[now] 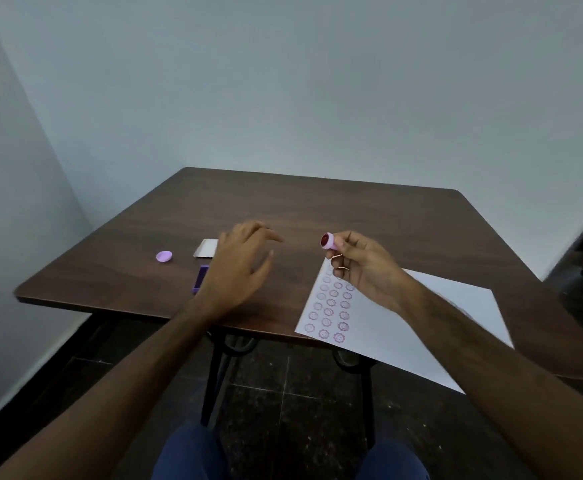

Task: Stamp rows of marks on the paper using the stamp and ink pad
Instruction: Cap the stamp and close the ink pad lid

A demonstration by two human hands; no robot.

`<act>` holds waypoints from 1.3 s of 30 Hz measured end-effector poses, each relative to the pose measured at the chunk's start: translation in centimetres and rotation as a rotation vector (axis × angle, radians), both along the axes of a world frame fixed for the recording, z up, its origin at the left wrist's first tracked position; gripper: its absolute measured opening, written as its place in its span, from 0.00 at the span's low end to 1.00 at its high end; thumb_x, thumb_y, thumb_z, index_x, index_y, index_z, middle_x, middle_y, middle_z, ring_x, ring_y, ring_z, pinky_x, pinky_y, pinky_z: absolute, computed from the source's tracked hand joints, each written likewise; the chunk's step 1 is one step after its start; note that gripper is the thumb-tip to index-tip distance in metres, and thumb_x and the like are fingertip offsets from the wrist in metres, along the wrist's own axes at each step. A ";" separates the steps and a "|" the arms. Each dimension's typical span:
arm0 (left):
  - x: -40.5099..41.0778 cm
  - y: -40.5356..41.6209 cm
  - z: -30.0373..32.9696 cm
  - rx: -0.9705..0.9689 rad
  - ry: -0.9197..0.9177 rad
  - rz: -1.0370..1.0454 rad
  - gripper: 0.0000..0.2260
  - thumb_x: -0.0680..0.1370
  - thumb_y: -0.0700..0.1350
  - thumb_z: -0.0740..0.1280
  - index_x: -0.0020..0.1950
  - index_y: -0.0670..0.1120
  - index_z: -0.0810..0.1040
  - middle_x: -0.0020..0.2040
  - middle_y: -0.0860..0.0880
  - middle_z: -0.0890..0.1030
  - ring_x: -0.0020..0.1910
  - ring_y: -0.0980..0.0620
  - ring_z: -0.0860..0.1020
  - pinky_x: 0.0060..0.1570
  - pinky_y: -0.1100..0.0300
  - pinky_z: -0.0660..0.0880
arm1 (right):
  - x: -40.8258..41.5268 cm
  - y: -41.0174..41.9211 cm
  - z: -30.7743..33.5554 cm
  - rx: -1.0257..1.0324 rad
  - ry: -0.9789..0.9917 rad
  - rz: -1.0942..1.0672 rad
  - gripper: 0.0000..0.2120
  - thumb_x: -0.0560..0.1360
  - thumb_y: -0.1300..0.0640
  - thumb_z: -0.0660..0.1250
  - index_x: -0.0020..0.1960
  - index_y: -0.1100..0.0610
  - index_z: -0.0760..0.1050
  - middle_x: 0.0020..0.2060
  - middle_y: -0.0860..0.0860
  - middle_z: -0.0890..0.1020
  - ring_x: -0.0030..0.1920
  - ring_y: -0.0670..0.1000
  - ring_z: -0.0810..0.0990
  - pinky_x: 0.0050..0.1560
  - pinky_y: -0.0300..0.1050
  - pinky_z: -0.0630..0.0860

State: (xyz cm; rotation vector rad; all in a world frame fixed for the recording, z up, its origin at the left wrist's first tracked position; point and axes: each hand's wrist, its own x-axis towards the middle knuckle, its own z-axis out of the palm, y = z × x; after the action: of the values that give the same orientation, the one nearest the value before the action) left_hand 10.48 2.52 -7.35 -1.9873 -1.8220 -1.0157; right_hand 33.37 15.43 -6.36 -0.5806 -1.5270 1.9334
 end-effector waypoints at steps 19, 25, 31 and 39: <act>-14.8 -5.4 -3.1 -0.361 -0.216 0.608 0.17 0.78 0.60 0.65 0.61 0.52 0.79 0.59 0.48 0.74 0.60 0.47 0.75 0.60 0.47 0.69 | -11.1 -5.0 0.3 -0.070 -0.019 0.132 0.08 0.81 0.56 0.63 0.54 0.58 0.80 0.41 0.54 0.85 0.36 0.46 0.81 0.37 0.40 0.78; -14.1 -5.6 -2.8 -0.225 -0.253 0.524 0.10 0.79 0.57 0.66 0.53 0.52 0.79 0.51 0.54 0.80 0.50 0.55 0.79 0.54 0.53 0.74 | -11.2 -5.4 0.3 -0.081 -0.029 0.135 0.08 0.81 0.57 0.62 0.53 0.57 0.79 0.40 0.53 0.85 0.37 0.47 0.81 0.37 0.41 0.76; -8.8 -7.1 -1.3 0.047 -0.479 0.161 0.10 0.76 0.46 0.73 0.56 0.52 0.80 0.48 0.58 0.83 0.47 0.62 0.80 0.43 0.75 0.72 | -10.8 -6.2 0.8 -0.063 -0.011 0.146 0.09 0.80 0.56 0.64 0.56 0.59 0.78 0.40 0.53 0.84 0.38 0.47 0.80 0.40 0.42 0.75; -3.1 -7.3 0.3 0.145 -0.477 -0.051 0.15 0.74 0.43 0.74 0.60 0.48 0.80 0.52 0.59 0.80 0.46 0.58 0.80 0.41 0.71 0.73 | -8.5 -8.8 1.4 0.168 0.037 0.135 0.14 0.75 0.56 0.69 0.57 0.62 0.77 0.40 0.54 0.84 0.37 0.48 0.79 0.38 0.40 0.77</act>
State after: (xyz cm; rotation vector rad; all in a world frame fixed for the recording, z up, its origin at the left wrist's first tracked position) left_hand 7.40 -4.75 -7.01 -1.8219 -1.8502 -1.7033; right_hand 24.89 6.60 -4.94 -0.3760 -1.7226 1.8791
